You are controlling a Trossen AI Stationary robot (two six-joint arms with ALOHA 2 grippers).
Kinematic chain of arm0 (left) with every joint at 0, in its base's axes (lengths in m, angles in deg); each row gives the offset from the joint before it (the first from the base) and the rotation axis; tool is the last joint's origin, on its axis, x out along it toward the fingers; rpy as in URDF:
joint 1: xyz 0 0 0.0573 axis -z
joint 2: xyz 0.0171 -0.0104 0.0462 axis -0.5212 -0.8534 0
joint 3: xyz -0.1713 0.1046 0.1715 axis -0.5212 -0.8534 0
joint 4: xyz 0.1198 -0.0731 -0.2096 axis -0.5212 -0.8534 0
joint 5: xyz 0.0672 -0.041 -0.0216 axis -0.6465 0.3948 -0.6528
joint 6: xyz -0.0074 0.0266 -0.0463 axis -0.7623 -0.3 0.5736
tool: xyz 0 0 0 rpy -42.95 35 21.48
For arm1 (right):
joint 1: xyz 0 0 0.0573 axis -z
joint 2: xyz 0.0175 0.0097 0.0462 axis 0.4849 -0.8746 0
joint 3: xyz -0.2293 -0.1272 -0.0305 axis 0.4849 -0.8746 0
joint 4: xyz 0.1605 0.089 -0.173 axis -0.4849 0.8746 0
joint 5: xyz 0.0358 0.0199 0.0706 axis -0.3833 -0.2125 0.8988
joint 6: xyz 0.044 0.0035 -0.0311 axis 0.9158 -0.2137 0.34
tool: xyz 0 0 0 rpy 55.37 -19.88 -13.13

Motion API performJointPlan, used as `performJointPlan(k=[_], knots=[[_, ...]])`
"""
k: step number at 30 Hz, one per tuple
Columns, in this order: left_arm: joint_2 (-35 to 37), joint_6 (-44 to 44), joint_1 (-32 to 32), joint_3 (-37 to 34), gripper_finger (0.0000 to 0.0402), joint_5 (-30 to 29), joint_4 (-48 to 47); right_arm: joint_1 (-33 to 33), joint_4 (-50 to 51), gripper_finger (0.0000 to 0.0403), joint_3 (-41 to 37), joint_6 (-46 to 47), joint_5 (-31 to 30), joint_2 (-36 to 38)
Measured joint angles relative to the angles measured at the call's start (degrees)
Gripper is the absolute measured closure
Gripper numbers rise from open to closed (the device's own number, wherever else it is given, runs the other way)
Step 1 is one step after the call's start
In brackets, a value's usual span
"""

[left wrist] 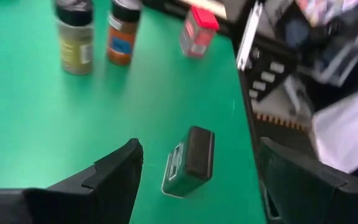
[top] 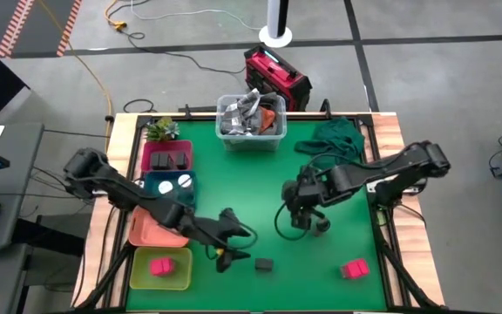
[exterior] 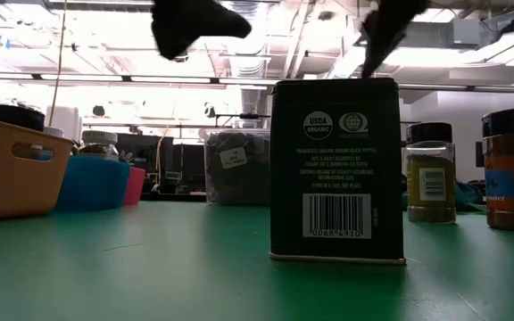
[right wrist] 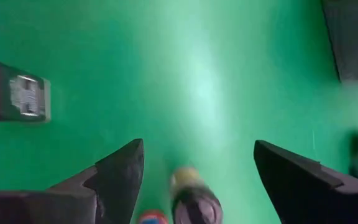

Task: Sort spices by type
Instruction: Put the black seasoning can into the red bin

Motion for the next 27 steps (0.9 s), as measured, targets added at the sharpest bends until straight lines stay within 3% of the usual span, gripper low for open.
performJointPlan(k=[8,12,27], knots=[[-10.8,-9.3,-2.6,16.6,0.01,6.5,-17.0,2.3,1.5,0.0075,-4.0,5.1,-1.9,3.3],[-15.1,-10.1,-3.1,22.4,0.01,8.8,-21.1,3.4,2.2,0.0075,-4.0,5.8,-4.1,5.3],[-25.6,-10.3,-2.8,27.3,0.01,11.3,-19.8,6.3,1.3,0.0075,-4.0,3.8,-10.1,14.1]])
